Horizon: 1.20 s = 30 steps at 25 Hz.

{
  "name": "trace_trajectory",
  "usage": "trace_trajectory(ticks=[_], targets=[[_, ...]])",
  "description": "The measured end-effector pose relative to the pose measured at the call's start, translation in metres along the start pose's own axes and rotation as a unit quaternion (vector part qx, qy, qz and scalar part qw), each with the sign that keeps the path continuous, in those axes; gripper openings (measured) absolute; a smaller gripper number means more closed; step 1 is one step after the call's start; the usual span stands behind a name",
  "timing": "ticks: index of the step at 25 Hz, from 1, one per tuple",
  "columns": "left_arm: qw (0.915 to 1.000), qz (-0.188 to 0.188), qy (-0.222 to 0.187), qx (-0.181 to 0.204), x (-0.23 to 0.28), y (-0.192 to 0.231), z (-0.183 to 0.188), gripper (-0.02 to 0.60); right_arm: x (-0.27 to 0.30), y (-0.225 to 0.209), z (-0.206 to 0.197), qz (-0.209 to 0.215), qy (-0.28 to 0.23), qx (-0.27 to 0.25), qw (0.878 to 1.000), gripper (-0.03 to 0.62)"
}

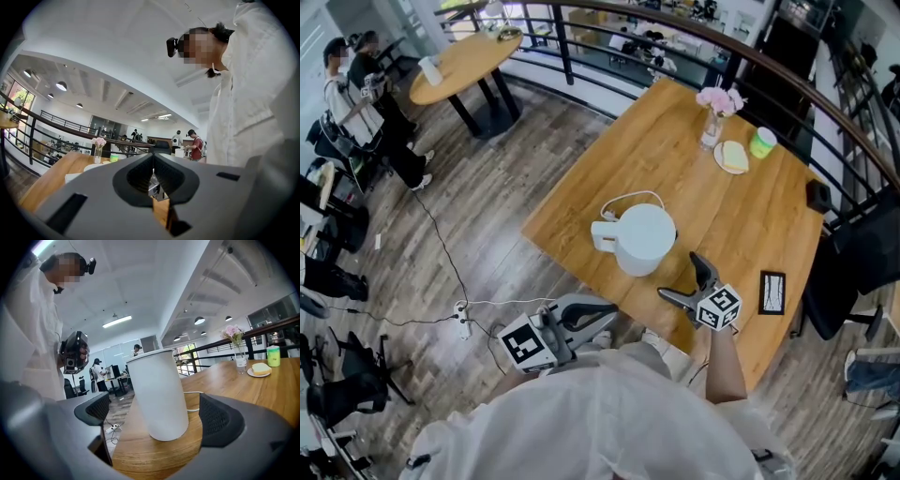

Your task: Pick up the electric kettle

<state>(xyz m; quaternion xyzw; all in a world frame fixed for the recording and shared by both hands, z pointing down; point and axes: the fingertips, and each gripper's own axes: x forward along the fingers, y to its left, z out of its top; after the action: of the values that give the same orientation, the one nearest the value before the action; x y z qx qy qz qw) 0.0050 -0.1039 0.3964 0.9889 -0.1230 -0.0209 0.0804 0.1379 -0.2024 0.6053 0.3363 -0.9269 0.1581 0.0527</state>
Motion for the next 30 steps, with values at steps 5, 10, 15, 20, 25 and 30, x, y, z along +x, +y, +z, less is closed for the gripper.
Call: trace_trajectory(ticks=[5, 10, 15, 20, 25, 30], targets=[[0.9999, 0.009, 0.007, 0.005, -0.005, 0.004, -0.005, 0.008, 0.016, -0.005, -0.001, 0.008, 0.011, -0.015, 1.000, 0.575], [0.9998, 0.017, 0.007, 0.008, -0.009, 0.007, -0.005, 0.008, 0.032, -0.008, 0.002, 0.015, 0.007, -0.016, 1.000, 0.577], [0.9997, 0.024, 0.009, 0.004, -0.011, 0.010, -0.009, 0.008, 0.043, -0.008, 0.000, 0.020, 0.009, -0.024, 0.999, 0.577], [0.9994, 0.027, 0.020, -0.008, -0.013, 0.011, -0.013, 0.008, 0.052, -0.014, -0.002, 0.015, 0.008, -0.031, 0.999, 0.577], [0.9989, 0.030, 0.033, -0.014, -0.013, 0.014, -0.018, 0.008, 0.062, -0.018, 0.003, 0.012, -0.014, -0.029, 0.999, 0.577], [0.9985, 0.033, 0.039, -0.020, -0.014, 0.018, -0.022, 0.008, 0.077, -0.013, 0.007, 0.015, -0.018, -0.055, 0.998, 0.577]])
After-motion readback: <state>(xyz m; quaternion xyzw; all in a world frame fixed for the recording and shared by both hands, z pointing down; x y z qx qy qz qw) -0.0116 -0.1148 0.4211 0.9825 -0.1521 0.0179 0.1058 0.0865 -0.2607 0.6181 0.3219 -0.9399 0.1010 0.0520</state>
